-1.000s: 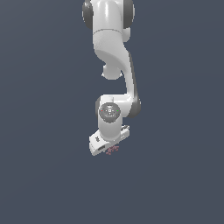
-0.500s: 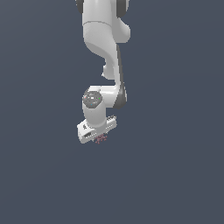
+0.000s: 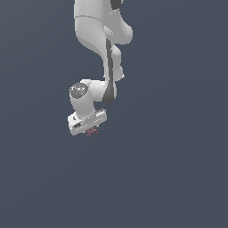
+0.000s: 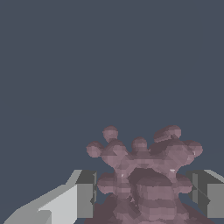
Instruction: Pick up the object and move it to a goal position.
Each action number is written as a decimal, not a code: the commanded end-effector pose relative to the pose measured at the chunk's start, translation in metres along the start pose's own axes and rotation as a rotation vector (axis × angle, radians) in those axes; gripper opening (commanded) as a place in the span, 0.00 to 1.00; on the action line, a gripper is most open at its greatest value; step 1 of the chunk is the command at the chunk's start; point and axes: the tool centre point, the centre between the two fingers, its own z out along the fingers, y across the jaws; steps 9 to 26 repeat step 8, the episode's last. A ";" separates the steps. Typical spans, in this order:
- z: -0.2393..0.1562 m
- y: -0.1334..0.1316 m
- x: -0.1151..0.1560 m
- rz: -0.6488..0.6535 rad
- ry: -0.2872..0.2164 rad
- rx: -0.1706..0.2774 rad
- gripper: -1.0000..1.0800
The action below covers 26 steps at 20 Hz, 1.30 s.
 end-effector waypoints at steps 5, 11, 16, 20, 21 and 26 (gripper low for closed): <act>0.000 0.010 -0.030 -0.002 0.001 0.000 0.00; 0.000 0.011 -0.033 -0.002 0.001 0.000 0.00; 0.000 0.011 -0.033 -0.002 0.001 0.000 0.00; 0.000 0.011 -0.033 -0.002 0.001 0.000 0.00; 0.000 0.011 -0.033 -0.002 0.001 0.000 0.00; 0.000 0.011 -0.033 -0.002 0.001 0.000 0.00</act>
